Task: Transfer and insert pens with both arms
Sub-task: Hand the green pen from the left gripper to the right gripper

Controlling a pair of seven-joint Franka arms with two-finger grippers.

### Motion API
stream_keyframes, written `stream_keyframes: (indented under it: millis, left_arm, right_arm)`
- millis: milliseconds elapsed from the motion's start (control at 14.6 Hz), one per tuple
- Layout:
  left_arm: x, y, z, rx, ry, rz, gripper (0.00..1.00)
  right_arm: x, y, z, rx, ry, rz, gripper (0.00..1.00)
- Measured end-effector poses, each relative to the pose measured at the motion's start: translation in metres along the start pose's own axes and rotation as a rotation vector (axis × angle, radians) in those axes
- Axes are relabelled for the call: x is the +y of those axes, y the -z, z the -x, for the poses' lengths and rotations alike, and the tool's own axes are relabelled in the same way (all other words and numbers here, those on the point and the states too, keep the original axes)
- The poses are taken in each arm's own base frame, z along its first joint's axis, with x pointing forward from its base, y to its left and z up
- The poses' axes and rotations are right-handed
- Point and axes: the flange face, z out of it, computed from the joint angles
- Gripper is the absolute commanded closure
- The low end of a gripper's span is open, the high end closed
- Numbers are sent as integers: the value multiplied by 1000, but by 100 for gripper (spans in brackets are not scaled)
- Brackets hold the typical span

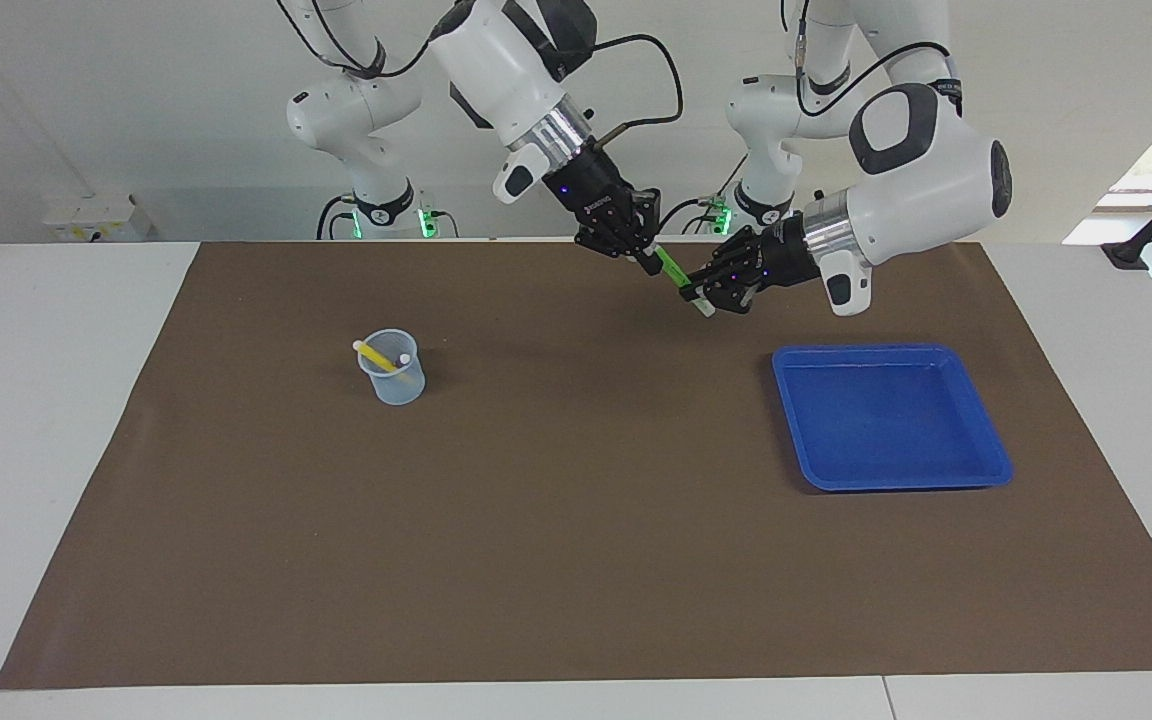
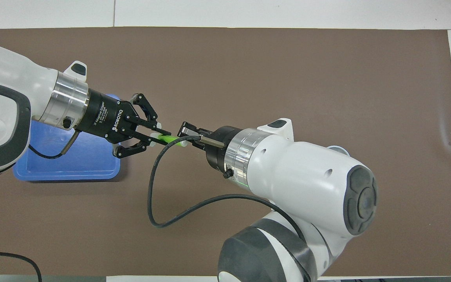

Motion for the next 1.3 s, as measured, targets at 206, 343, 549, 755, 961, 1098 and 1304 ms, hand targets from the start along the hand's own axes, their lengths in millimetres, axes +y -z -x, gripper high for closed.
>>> stream_keyframes:
  millis: [206, 343, 549, 755, 961, 1098, 1304]
  left_arm:
    - [0, -1, 0, 0, 1, -2, 100]
    - [0, -1, 0, 0, 2, -1, 100]
    - [0, -1, 0, 0, 3, -1, 100]
    - [0, -1, 0, 0, 4, -1, 100]
    - [0, -1, 0, 0, 5, -1, 100]
    - [0, -1, 0, 0, 12, -1, 75]
    - [1, -2, 2, 4, 11, 10, 0]
  right_arm:
    - [-2, 0, 2, -2, 3, -2, 32]
    - [-3, -1, 5, -8, 7, 0, 33]
    - [-2, -3, 7, -22, 9, 10, 65]
    - [-2, -3, 8, -26, 9, 14, 98]
    - [-2, -3, 8, -26, 9, 14, 100]
    - [-2, -3, 8, -25, 10, 14, 100]
    - [2, -5, 8, -45, 35, 38, 100]
